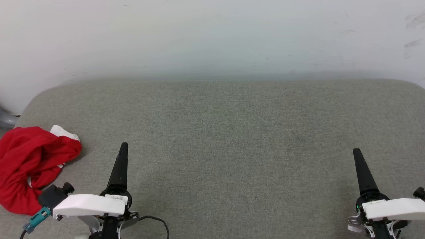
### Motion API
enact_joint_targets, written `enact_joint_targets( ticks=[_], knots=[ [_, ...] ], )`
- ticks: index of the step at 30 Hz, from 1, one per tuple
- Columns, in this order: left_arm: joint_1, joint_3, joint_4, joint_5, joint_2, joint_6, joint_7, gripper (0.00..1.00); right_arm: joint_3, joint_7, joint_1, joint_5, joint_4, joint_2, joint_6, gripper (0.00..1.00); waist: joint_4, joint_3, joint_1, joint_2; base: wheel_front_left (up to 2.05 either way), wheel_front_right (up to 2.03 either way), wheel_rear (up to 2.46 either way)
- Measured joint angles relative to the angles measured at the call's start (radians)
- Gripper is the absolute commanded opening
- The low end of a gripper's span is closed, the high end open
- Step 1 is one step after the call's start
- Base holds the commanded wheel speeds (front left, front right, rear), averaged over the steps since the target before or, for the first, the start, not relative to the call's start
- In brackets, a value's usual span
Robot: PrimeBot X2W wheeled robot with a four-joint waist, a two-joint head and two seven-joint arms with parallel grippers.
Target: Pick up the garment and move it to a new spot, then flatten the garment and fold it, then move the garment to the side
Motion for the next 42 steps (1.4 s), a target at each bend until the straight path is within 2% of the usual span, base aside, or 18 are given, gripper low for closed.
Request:
enact_joint_targets(
  ticks=[8,16,42],
  knots=[
    [0.007,-0.021,-0.024,0.206,0.0,0.0,-0.027,1.0,0.002,-0.028,0.006,-0.236,-0.025,0.0,0.0,1.0,-0.001,0.0,0.0,0.0,0.0,0.0,0.0],
    [0.011,-0.03,-0.04,0.388,0.001,0.0,-0.053,1.0,0.007,-0.051,0.014,-0.409,-0.044,0.0,0.0,1.0,-0.002,0.0,0.0,0.0,0.0,0.0,0.0],
    [0.029,-0.042,-0.053,0.749,0.008,0.001,-0.125,1.0,-0.001,-0.044,0.042,-0.823,-0.118,0.0,0.0,1.0,0.003,-0.002,0.0,0.0,0.0,0.0,0.0]
  ],
)
